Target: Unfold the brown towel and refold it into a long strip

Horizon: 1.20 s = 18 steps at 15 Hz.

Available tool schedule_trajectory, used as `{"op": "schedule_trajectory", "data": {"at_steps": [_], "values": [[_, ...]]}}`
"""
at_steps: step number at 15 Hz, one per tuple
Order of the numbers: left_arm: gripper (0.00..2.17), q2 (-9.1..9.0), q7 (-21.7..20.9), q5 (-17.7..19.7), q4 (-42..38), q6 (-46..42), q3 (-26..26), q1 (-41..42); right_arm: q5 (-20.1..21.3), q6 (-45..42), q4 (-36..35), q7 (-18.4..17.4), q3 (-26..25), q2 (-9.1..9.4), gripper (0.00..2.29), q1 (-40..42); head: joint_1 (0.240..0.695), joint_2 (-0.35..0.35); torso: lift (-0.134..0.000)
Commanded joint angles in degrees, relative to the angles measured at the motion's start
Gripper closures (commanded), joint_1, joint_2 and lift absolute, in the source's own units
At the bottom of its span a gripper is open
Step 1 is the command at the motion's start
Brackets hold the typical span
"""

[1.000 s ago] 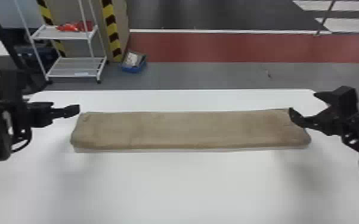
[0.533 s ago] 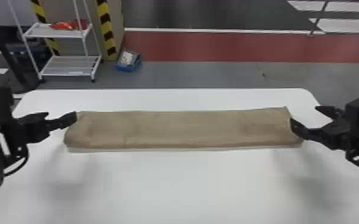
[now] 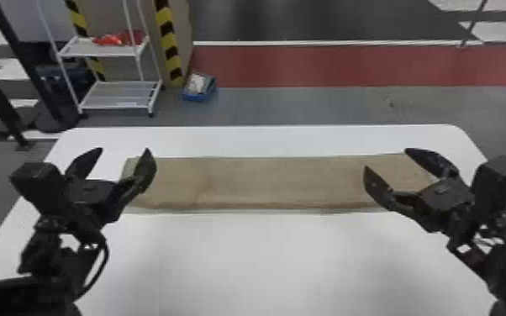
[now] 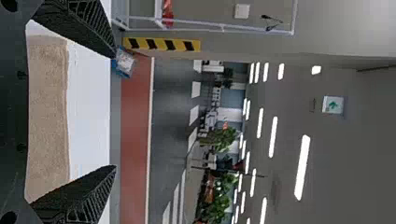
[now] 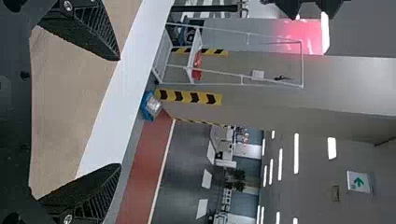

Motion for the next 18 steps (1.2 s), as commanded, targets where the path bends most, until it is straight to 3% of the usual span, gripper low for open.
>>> {"op": "schedule_trajectory", "data": {"at_steps": [1,6,9,12,18], "values": [[0.03,-0.43,5.3,-4.1,-1.1,-7.0,-6.1,3.3,-0.2,-3.6,-2.0,-2.8,3.7,2.22,0.08,3.3,0.695,0.066,-0.122],[0.02,-0.34,5.1,-4.1,-4.2,-7.0,-6.4,9.0,-7.1,-9.4,-6.0,-11.4,6.9,3.89,0.09,11.6,0.695,0.072,-0.122],[0.02,-0.34,5.8,-4.5,-4.4,-9.3,-6.7,11.1,-8.3,-9.2,-8.7,-15.7,7.5,4.73,0.09,14.7,0.695,0.075,-0.122],[0.02,-0.34,7.3,-5.7,-4.5,-11.4,-7.9,12.1,-8.4,-9.4,-8.6,-17.8,8.2,4.73,0.09,15.0,0.695,0.069,-0.122],[0.02,-0.25,7.3,-5.8,-4.7,-11.5,-7.6,12.6,-8.1,-9.2,-8.6,-17.9,6.9,4.73,0.09,15.6,0.695,0.059,-0.122]]}}
